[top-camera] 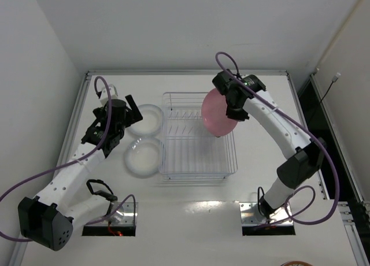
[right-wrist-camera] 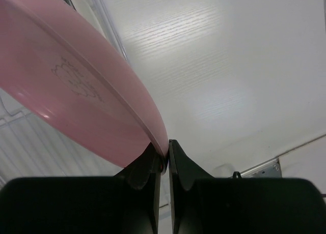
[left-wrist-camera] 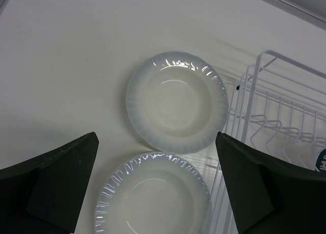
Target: Load the plates into the dish rack
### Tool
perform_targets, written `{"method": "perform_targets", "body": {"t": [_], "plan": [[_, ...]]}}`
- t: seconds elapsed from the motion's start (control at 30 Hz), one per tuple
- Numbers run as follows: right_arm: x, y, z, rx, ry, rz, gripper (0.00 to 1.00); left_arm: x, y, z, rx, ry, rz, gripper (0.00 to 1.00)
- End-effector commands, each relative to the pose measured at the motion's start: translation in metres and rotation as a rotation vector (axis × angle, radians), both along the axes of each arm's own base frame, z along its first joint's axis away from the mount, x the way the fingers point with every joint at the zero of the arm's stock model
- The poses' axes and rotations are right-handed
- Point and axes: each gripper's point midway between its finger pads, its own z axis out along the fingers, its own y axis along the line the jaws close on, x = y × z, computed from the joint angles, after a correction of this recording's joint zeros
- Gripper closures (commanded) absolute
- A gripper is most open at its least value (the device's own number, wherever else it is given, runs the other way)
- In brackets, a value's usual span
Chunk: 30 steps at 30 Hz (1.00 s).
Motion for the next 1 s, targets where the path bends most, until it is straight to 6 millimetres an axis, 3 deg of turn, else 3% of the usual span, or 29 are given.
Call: {"method": "perform_targets", "body": {"t": [0.0, 0.37, 0.63, 0.87, 0.97], "plan": [[-0.016, -0.006, 0.001, -0.072, 0.014, -0.022, 1.00, -0.001, -0.003, 0.011, -0.024, -0.044, -0.002, 0.00], [-0.004, -0.013, 0.030, -0.081, -0.084, -0.031, 1.00, -0.001, -0.001, 0.011, -0.020, -0.045, 0.006, 0.00], [0.000, -0.054, 0.058, -0.030, -0.142, -0.121, 1.00, -0.001, -0.001, 0.013, -0.020, -0.045, 0.006, 0.00], [0.004, -0.045, 0.049, -0.039, -0.092, -0.078, 1.00, -0.002, -0.004, 0.013, -0.020, -0.045, -0.003, 0.00], [0.009, -0.030, 0.040, -0.022, -0.066, -0.056, 1.00, -0.002, -0.004, 0.013, -0.020, -0.045, -0.003, 0.00]]}}
